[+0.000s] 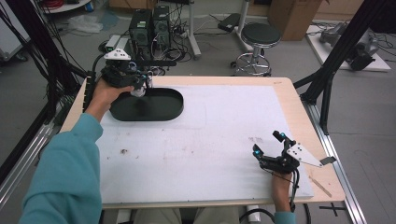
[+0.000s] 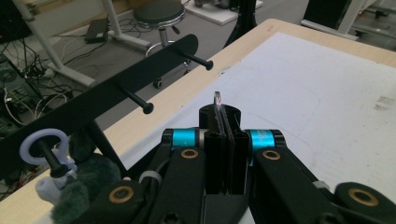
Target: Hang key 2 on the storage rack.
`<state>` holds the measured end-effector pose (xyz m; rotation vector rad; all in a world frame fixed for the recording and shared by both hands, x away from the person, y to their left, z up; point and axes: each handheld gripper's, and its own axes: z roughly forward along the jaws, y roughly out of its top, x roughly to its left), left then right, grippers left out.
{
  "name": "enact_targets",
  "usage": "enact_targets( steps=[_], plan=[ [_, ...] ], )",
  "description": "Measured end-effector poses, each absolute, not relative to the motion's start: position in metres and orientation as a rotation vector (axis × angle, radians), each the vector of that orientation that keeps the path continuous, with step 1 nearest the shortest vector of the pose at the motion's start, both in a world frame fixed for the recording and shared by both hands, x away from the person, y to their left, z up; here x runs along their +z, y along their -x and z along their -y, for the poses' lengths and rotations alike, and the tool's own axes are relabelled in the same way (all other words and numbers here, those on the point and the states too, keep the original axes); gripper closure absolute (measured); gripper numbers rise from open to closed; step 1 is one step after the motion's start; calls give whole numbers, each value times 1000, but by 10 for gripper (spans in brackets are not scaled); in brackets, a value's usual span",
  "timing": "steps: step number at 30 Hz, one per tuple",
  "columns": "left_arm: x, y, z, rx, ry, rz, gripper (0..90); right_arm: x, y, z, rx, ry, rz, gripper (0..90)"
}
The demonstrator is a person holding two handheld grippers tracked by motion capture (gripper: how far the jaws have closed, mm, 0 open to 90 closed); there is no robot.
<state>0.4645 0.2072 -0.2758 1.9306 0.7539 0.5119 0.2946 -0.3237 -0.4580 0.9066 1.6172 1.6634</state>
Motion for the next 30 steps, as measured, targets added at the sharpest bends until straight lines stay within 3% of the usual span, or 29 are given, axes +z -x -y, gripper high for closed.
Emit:
enact_targets(
  steps=[30],
  plan=[
    [-266,-493,-201,531,-1993,-843,882,-458,-295,324,1674,-912,-1613,7]
  ],
)
